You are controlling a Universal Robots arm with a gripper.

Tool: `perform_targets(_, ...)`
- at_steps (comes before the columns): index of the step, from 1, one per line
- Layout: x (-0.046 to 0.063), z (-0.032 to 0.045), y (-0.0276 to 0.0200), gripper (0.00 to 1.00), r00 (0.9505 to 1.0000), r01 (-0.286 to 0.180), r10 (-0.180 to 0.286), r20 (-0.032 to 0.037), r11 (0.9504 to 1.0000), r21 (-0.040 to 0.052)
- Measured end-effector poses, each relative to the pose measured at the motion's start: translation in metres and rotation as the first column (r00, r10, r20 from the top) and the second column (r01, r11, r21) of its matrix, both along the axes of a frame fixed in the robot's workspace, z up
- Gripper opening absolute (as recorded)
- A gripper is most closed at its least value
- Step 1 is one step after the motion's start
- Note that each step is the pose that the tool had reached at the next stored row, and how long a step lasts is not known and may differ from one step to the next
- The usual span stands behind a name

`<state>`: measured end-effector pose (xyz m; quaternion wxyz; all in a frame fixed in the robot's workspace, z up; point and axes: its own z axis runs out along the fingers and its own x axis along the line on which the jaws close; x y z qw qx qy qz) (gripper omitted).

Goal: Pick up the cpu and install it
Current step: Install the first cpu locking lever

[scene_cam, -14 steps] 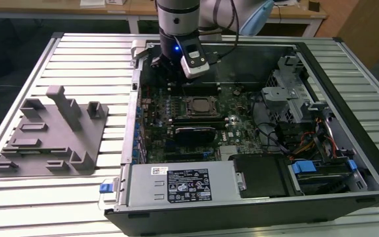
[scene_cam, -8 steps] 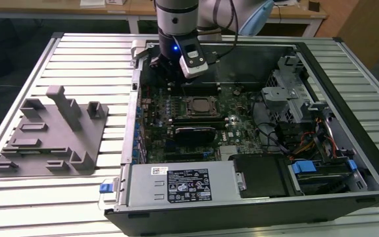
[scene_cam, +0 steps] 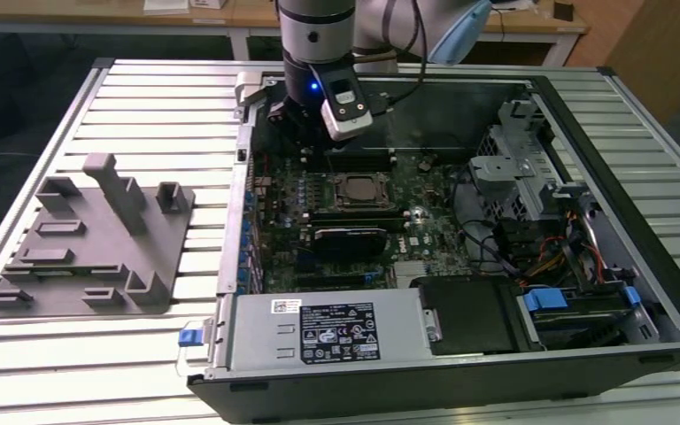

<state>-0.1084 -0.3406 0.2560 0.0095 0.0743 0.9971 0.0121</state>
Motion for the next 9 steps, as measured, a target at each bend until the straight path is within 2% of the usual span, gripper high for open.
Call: perform_targets(9, 0.0, 0.0, 0.0, 0.11, 1.0, 0.0, 0.0, 0.0, 1.0, 0.0027)
